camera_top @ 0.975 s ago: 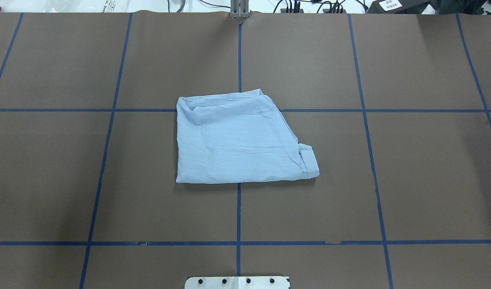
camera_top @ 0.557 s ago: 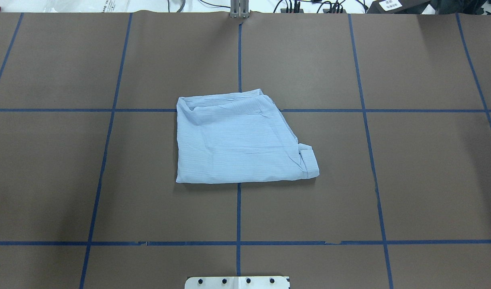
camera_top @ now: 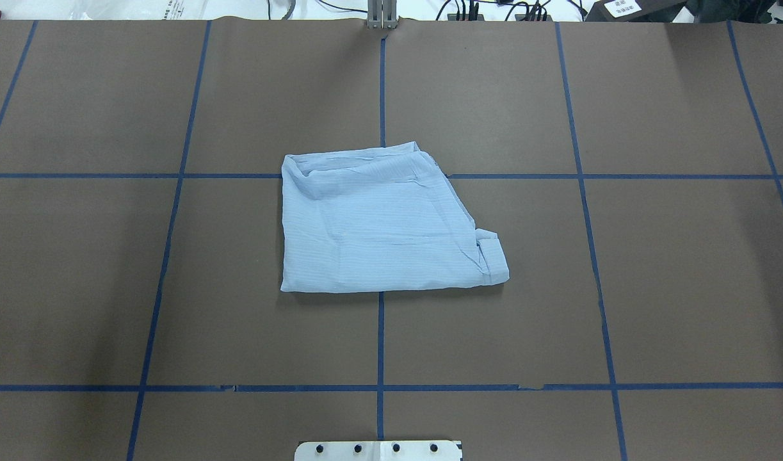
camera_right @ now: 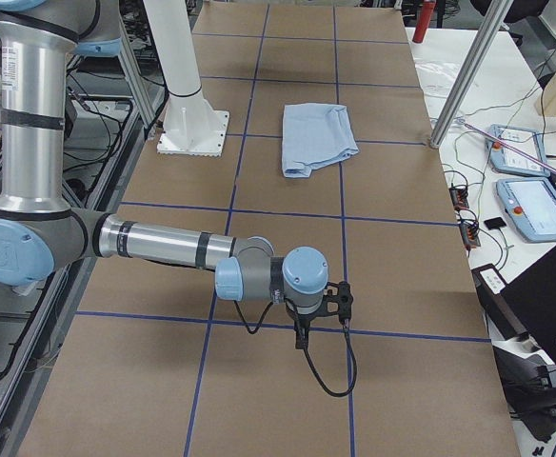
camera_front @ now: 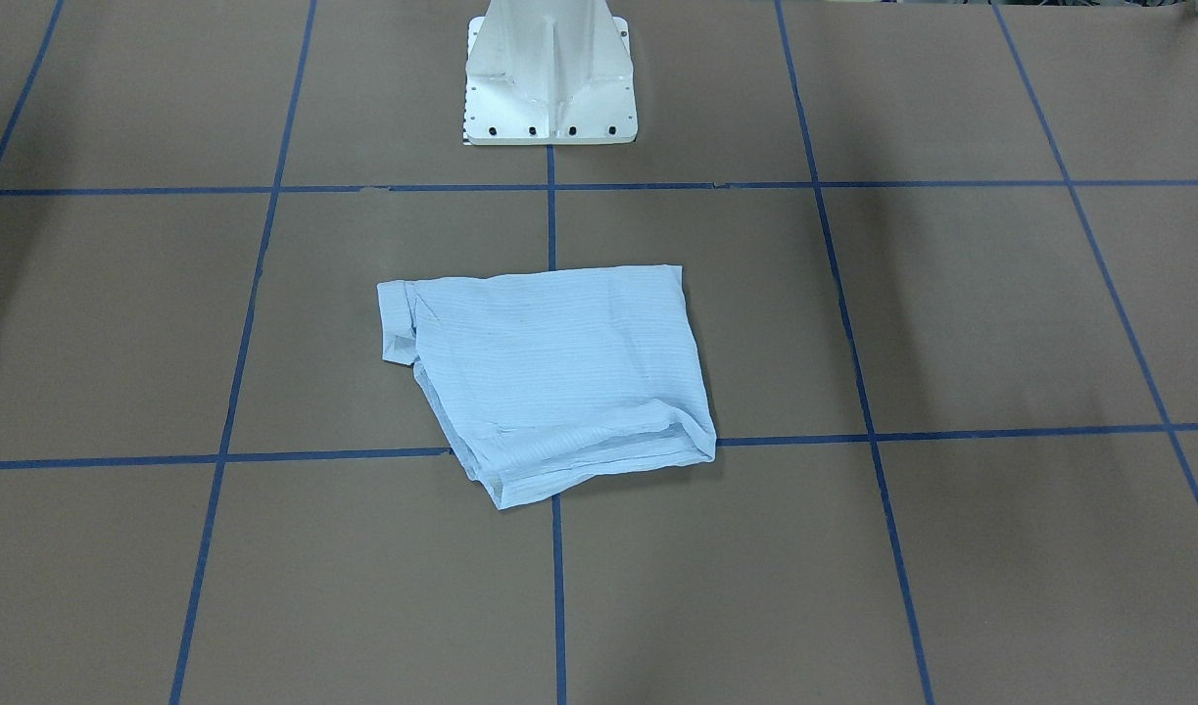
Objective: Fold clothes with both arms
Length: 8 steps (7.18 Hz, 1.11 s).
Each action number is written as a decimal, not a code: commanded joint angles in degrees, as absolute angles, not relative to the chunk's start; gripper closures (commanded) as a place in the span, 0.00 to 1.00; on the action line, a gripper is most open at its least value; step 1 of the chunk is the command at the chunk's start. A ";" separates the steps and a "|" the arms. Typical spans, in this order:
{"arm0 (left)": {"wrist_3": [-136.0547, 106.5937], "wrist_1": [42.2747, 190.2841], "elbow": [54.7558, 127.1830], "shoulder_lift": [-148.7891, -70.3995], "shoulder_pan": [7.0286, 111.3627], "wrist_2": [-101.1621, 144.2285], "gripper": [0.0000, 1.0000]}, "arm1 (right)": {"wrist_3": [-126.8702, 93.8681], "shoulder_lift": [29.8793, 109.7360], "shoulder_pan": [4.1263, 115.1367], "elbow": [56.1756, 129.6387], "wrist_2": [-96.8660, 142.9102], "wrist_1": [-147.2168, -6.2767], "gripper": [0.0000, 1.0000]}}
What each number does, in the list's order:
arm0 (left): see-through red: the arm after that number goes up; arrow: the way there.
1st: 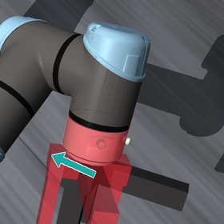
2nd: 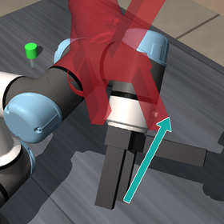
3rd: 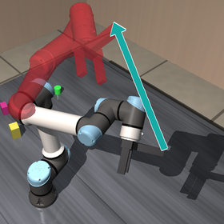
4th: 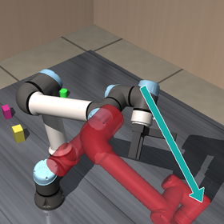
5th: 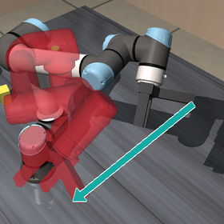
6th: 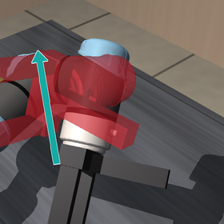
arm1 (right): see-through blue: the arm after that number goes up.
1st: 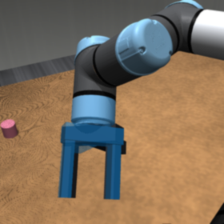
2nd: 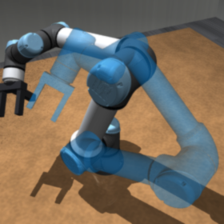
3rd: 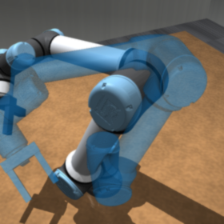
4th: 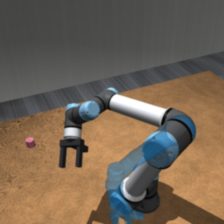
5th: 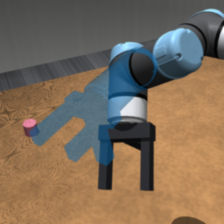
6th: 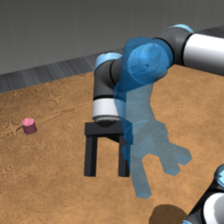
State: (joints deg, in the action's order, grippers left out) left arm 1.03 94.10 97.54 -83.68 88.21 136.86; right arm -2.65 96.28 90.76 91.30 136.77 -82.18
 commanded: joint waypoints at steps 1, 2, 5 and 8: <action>0.97 93.96 97.65 -83.85 88.16 136.85 0.00 | -2.90 97.64 91.84 98.66 134.58 -91.18 0.00; 0.97 93.96 97.91 -83.85 88.15 136.85 0.00 | -2.99 98.86 91.76 102.09 132.21 -93.14 0.00; 0.97 93.96 98.26 -83.85 88.15 136.85 0.00 | -8.87 99.05 91.67 103.36 132.89 -92.73 0.00; 0.97 93.96 98.17 -84.02 88.15 136.76 0.00 | -8.96 99.14 91.67 103.27 132.98 -92.90 0.00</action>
State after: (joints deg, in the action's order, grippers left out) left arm 0.97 93.95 98.21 -84.01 88.15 136.77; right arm -8.84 99.12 91.67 103.31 132.95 -92.89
